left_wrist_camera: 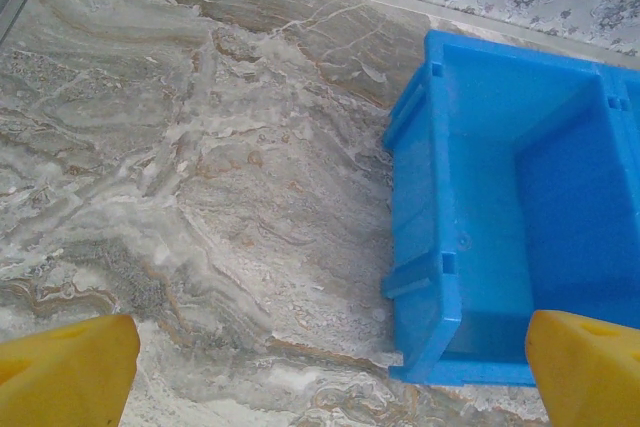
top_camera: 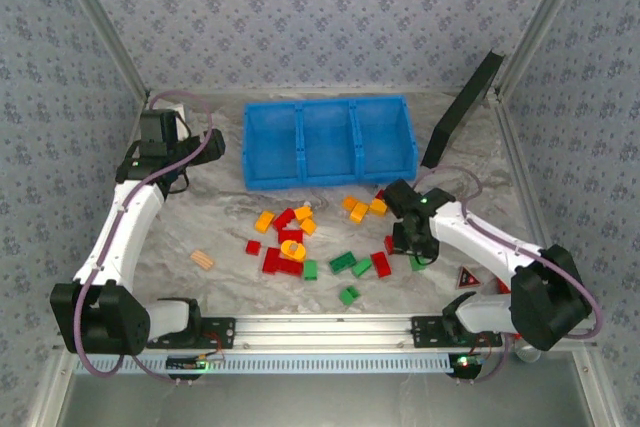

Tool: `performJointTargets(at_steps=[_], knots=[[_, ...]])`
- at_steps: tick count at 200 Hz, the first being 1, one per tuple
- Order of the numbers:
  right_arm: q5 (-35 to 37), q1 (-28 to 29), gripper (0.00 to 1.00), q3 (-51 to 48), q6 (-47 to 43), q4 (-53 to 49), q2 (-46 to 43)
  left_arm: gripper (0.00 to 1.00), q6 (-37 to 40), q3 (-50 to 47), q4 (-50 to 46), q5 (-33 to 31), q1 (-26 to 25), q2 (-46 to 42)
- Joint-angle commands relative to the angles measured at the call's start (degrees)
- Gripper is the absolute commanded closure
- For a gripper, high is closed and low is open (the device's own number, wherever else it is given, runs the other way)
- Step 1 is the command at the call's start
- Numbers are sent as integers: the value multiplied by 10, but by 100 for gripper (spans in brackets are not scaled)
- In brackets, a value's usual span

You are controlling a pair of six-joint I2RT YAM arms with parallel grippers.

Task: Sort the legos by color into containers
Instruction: Pick up the lego from the bottom-right of the table.

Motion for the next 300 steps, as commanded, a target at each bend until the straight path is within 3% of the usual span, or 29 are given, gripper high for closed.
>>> performJointTargets(at_steps=[1,40,67,79,105,124,153,196,234,300], knots=[[-1,-16,45,-10,-40,-4,8,1,3,21,-10,10,4,-14],[-4,-31,31,-41,-52,43,45,1,3,21,-13,10,3,-20],[4,-34,31,-54,-52,66,77,1,4,27,-19,13,3,-20],[6,-37,35,-55,-47,69,89,1,5,29,-21,13,3,-21],[3,-40,57,-57,-52,86,113,1,5,32,-23,13,3,-22],[-6,-39,63,-59,-52,91,121,1,6,40,-32,13,3,-21],[-19,-39,65,-69,-52,95,117,1,18,58,-61,23,2,-18],[-17,-37,52,-55,-52,94,135,1,32,68,-94,43,-3,-9],[-16,-36,52,-43,-74,86,151,1,46,66,-113,48,-4,-11],[-17,-32,74,-30,-81,74,171,1,50,68,-127,47,-4,-21]])
